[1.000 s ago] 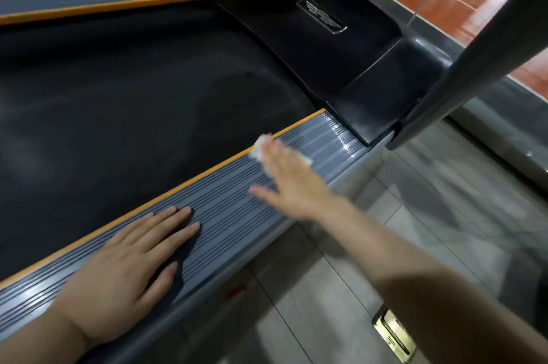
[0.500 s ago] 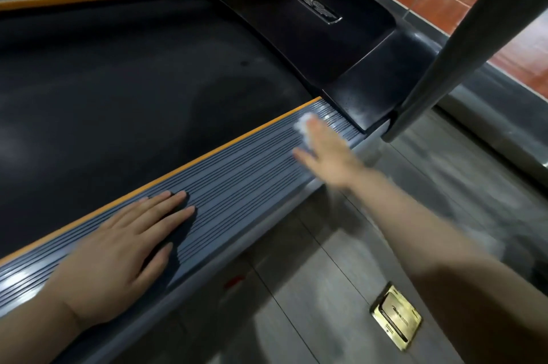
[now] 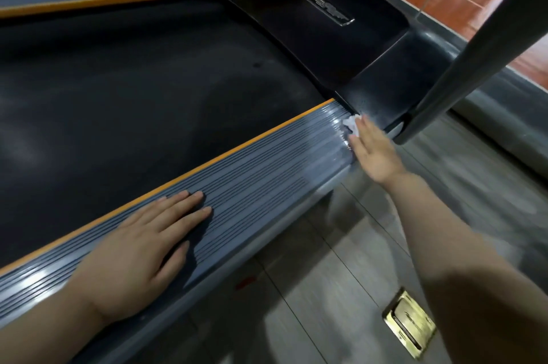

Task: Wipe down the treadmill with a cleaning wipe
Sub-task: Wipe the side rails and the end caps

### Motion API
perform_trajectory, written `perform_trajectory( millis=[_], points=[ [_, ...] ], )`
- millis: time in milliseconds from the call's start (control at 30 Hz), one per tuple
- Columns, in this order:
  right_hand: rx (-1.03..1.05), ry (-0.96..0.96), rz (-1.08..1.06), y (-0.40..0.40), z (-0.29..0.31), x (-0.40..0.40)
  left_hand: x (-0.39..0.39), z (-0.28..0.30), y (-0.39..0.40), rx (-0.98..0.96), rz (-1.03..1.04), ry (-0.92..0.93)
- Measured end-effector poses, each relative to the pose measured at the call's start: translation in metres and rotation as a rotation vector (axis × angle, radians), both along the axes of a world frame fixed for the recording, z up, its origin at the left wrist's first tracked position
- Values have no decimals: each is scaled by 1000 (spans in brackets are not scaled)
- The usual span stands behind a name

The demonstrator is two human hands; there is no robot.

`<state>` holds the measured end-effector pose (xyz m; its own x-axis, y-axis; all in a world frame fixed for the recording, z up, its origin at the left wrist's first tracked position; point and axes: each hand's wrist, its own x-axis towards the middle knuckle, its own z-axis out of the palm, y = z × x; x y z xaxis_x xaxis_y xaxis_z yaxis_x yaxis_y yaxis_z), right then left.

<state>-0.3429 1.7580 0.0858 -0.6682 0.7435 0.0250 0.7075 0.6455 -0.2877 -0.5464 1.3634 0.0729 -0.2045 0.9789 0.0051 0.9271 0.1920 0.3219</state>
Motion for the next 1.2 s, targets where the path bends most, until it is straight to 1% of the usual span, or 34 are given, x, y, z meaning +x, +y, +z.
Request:
perform_trajectory(
  millis=[67,100,167,200,233,267,300,333,367,433,500,533,567,600,633,667,733,767,800,833,867,900,967,1000,1033,1067,1100,1133,1200],
  points=[
    [31,-41,-118,3,-14,-6,-1,-2,1,15,-4,0],
    [55,-13,-116,-14,-20,-13,-2,-2,1,19,-14,1],
    [48,68,2,-80,-22,-19,-2,-2,0,28,-9,1],
    [22,96,138,-125,-21,-18,-2,-2,0,30,-10,1],
    [-8,93,338,-170,-17,-14,-1,-2,-1,31,-16,0],
    [-52,45,533,-210,-11,-9,0,-3,-1,34,-16,-5],
    [-45,-16,688,-232,-9,-5,-1,-2,0,39,-11,-14],
    [6,-11,772,-224,-9,-4,-2,-2,0,41,-10,-22],
    [60,30,707,-197,-8,-7,-3,-3,0,46,-15,-21],
    [105,29,363,-118,-9,-9,-3,-5,-1,51,-17,-23],
    [105,-40,50,-46,-2,-2,-3,-4,-1,55,-17,-38],
    [85,-79,-50,-30,-3,-3,-3,-3,0,61,-20,-41],
    [87,-84,-109,-32,-4,-9,-3,-3,1,65,-22,-45],
    [98,-61,-108,-51,-5,-19,-2,-3,1,67,-22,-50],
    [113,-29,-50,-83,-7,-29,-1,-3,1,73,-16,-59],
    [106,-7,69,-129,-8,-36,0,-1,0,87,-3,-74],
    [77,-40,473,-235,-12,-40,2,3,-1,144,30,-114],
    [61,-88,643,-272,-13,-38,2,5,-2,194,61,-136],
    [72,-119,744,-284,-9,-40,1,6,-3,248,107,-156],
    [68,-89,768,-270,-5,-42,2,8,-4,294,165,-175],
    [62,-45,691,-243,-4,-43,2,9,-5,329,230,-193],
    [32,-4,568,-205,-4,-40,3,11,-7,354,302,-204],
    [39,20,232,-121,1,-23,1,12,-18,343,444,-219],
    [32,-31,65,-91,3,-12,-1,12,-29,312,494,-216],
    [5,-102,-78,-81,1,-7,-4,11,-42,273,520,-204],
    [16,-150,-146,-88,-3,-11,-6,12,-57,237,531,-189],
    [41,-158,-118,-112,-9,-21,-7,11,-74,210,537,-175],
    [46,-152,-17,-148,-10,-32,-8,11,-92,188,544,-154],
    [44,-110,338,-239,-10,-54,-11,11,-124,164,562,-90]
  ],
)
